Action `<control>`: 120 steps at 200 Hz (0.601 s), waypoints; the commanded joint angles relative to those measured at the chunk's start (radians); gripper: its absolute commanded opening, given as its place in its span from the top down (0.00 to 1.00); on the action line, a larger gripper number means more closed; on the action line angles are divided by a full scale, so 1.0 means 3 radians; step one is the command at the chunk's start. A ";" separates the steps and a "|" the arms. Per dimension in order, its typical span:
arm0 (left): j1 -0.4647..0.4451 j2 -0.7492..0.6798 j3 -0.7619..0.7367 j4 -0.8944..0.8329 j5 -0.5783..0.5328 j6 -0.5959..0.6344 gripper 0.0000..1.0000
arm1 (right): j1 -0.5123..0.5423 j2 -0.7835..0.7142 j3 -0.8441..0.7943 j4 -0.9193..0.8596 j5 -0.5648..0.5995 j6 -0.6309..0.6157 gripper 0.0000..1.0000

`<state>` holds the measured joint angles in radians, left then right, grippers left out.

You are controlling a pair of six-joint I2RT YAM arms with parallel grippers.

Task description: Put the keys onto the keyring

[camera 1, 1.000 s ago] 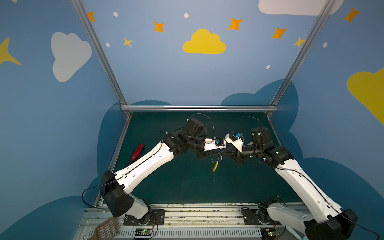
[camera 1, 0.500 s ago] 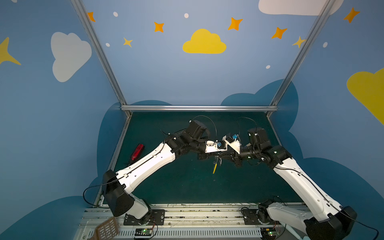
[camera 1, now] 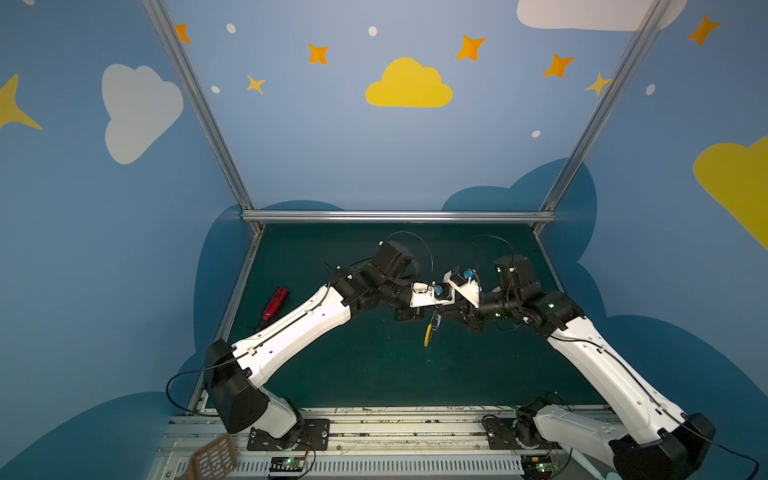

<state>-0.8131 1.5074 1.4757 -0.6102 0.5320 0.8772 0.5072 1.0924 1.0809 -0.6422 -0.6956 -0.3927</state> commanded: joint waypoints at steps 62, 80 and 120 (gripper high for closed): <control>0.0179 -0.0236 -0.0224 0.0335 0.0485 -0.0295 0.97 | -0.0254 -0.0400 -0.0371 0.0469 -0.0225 0.0226 0.82; 0.0181 -0.0239 -0.0235 0.0361 0.0491 -0.0316 0.97 | -0.0254 -0.0389 -0.0379 0.0546 -0.0348 0.0264 0.82; 0.0184 -0.0259 -0.0289 0.0453 0.0487 -0.0358 0.97 | -0.0254 -0.0372 -0.0429 0.0735 -0.0521 0.0532 0.81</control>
<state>-0.7612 1.4601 1.3968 -0.5117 0.6491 0.7918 0.4335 0.9756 0.9680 -0.4713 -0.7921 -0.2855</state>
